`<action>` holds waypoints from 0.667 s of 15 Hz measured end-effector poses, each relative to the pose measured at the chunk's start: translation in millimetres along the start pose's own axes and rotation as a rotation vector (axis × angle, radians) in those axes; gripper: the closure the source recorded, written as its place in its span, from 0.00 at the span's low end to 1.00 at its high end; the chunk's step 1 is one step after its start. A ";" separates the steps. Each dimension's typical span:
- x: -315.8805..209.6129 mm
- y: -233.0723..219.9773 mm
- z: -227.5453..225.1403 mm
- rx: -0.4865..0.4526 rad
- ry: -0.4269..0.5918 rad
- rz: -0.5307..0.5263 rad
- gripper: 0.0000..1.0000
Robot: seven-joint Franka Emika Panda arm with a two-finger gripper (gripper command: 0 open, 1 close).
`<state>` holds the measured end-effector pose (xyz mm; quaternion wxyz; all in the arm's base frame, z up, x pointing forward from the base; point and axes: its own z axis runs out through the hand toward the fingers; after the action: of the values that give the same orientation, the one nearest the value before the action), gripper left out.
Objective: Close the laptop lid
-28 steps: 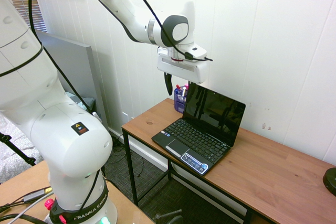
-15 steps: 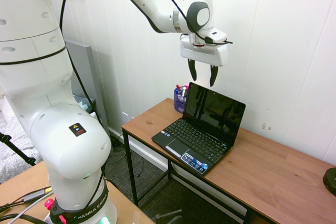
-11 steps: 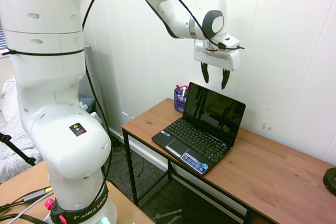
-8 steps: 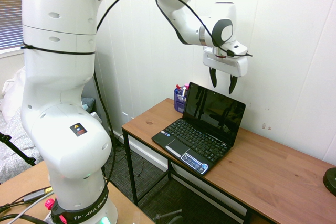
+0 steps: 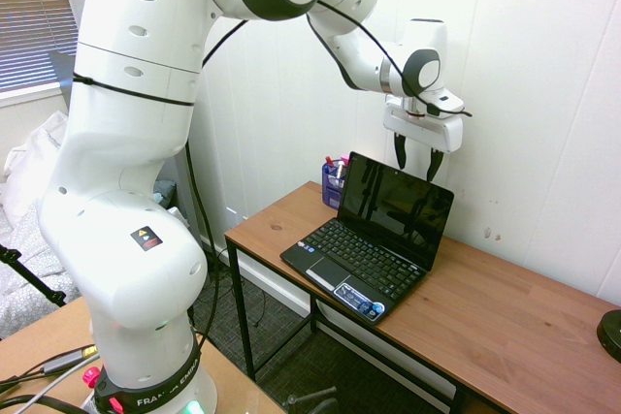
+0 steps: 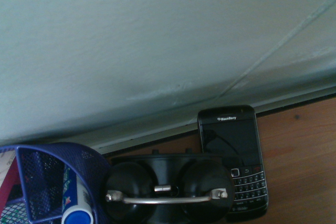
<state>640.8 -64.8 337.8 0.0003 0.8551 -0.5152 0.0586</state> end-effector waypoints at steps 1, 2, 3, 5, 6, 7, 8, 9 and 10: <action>0.0 0.3 0.0 -0.008 -0.006 0.001 1.00; 0.2 0.1 -0.1 -0.012 -0.009 0.002 1.00; -0.5 -0.1 1.6 -0.015 -0.012 0.001 1.00; -4.9 -2.0 5.5 -0.022 -0.020 -0.005 1.00; -8.2 -3.7 6.5 -0.024 -0.024 -0.009 1.00; -11.1 -5.3 6.8 -0.023 -0.028 -0.011 1.00; -12.9 -6.3 6.9 -0.022 -0.034 -0.009 1.00; -13.8 -6.7 7.0 -0.022 -0.037 -0.009 1.00; -14.0 -6.6 7.2 -0.022 -0.039 -0.009 1.00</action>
<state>640.9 -49.8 329.7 0.0000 0.8583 -0.5118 0.0364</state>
